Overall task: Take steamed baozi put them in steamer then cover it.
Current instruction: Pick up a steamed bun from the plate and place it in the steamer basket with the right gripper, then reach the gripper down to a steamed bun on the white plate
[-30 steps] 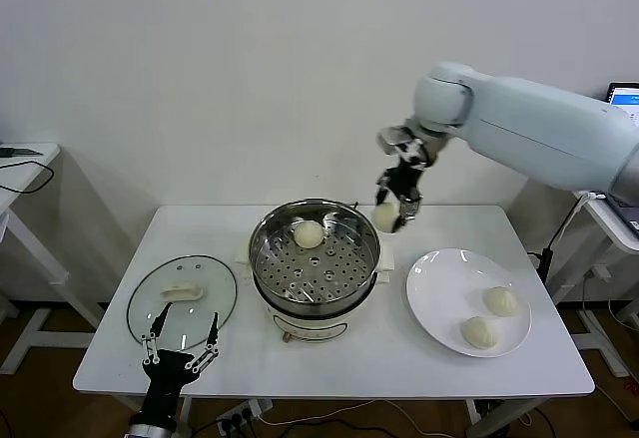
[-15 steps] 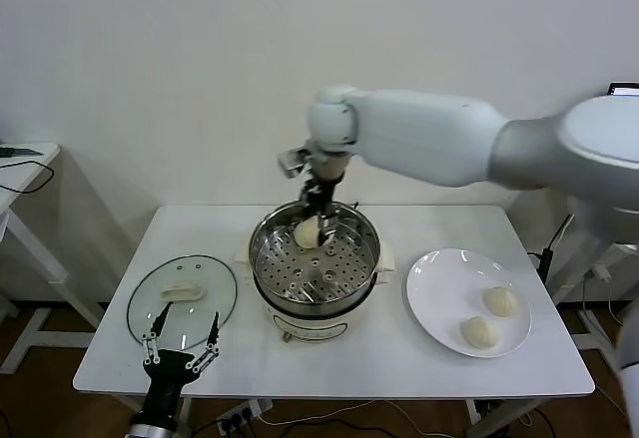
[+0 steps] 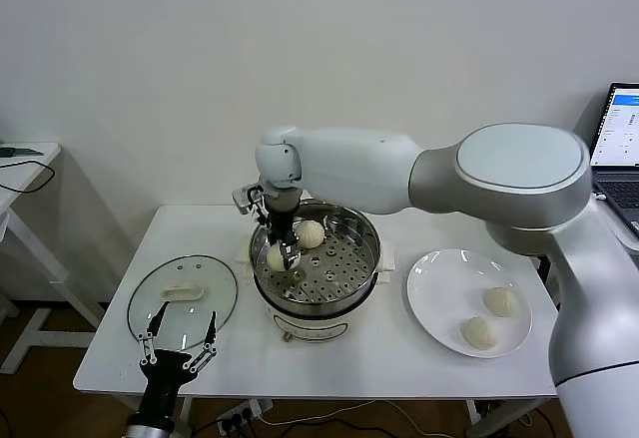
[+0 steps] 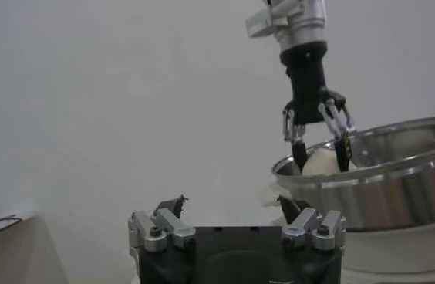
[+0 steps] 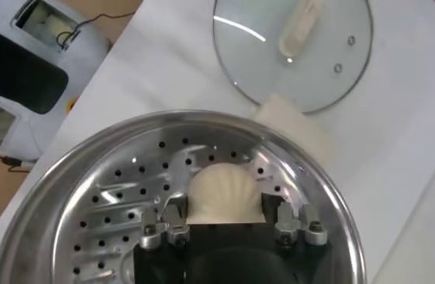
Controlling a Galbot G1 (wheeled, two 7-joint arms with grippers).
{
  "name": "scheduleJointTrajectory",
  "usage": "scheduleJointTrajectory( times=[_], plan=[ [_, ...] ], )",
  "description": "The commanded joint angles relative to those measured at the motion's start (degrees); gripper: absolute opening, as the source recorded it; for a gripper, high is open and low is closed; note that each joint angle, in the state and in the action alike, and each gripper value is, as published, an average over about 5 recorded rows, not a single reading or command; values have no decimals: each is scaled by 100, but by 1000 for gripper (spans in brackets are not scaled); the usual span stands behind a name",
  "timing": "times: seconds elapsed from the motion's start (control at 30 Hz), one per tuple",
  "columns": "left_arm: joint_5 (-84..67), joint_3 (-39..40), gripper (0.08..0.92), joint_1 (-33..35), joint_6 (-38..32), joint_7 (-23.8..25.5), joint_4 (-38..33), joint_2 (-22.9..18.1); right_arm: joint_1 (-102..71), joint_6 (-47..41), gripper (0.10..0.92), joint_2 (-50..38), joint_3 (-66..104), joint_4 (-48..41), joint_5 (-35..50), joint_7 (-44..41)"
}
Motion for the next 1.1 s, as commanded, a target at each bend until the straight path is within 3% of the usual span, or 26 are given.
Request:
scheduleJointTrajectory(
  times=[0.03,0.13,0.37,0.53,0.83,1.1],
  plan=[
    [-5,-17,823,12,-13,-5,-7,0,-197,-36,637,264,-64,-177,-66,80],
    [-8,-26,823,22,-21,-10,-11,-3,-260,-30,658,248,-59,-209,-80,107],
    [-13,-49,823,39,-16,-15,-36,-5,-285,-15,798,97,-38,-88,-133,177],
    [-15,-58,823,50,-3,-16,-59,-5,35,-13,822,-446,100,554,-160,156],
    [-16,-24,823,-6,40,-15,-29,7,1181,276,823,-3007,640,2488,-410,-302],
    [11,86,823,12,63,-16,-59,33,1250,892,823,-5169,274,2790,-922,-880]
  ],
)
